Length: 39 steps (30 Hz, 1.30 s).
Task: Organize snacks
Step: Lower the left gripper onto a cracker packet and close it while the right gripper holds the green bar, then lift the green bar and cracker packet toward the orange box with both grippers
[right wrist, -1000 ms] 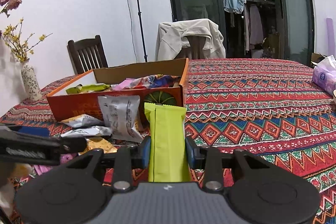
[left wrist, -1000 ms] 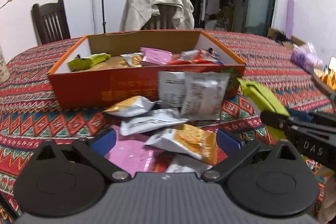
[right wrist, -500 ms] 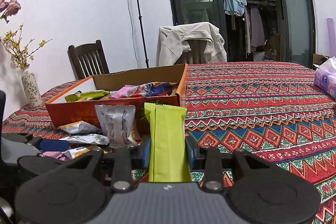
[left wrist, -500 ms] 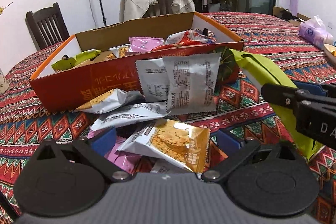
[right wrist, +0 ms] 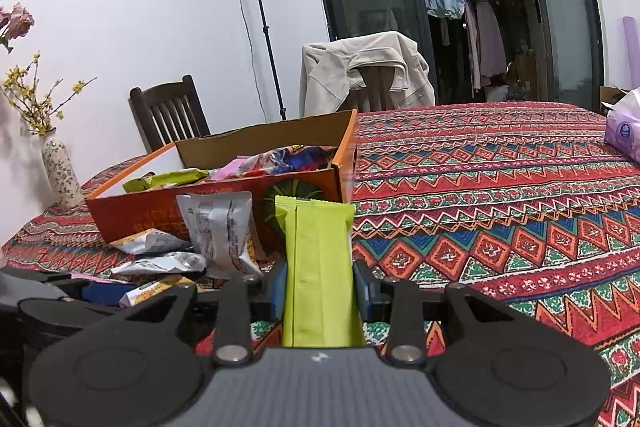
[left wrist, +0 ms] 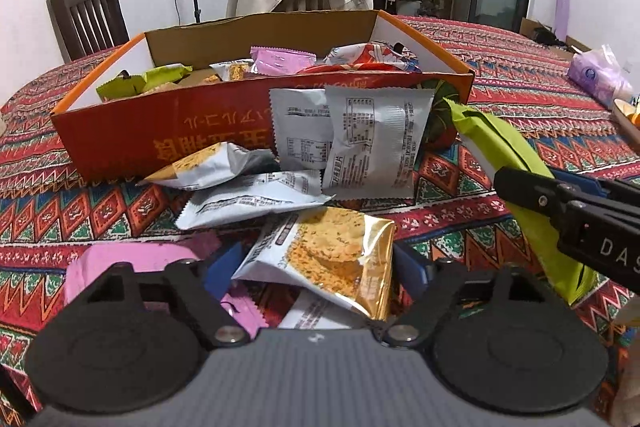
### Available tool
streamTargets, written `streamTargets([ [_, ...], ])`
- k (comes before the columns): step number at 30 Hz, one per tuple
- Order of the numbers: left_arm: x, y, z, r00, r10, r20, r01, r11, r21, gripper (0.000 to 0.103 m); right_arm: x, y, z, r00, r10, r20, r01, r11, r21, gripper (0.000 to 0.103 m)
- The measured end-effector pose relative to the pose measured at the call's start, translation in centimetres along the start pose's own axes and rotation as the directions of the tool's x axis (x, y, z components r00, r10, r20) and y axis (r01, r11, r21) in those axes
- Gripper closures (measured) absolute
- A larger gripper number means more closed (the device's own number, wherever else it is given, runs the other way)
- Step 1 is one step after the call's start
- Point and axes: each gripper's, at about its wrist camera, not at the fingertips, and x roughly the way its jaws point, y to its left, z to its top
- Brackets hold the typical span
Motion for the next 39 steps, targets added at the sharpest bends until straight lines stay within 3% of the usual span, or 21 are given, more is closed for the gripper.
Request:
streamTargets([
  [5,-0.5,0.8,0.0,1.000,-0.025,0.006,0.025,0.999,-0.020,0.031,-0.4,0.2,0.0,1.000,0.004,0.006,-0.004,1.000,-0.004,0.070],
  [22,-4.6,1.6,-0.1,0.991,-0.055,0.124,0.058,0.998,-0.017,0.031,-2.2,0.8,-0.1,1.000,-0.005,0.028,0.005,1.000,-0.016,0.069],
  [39,-8.7,3.7,2.6,0.955,-0.054,0.291,0.066,0.997,-0.034,0.031,-2.8,3.9,2.9,0.995,0.020,0.095,-0.014,0.998,-0.060,0.069],
])
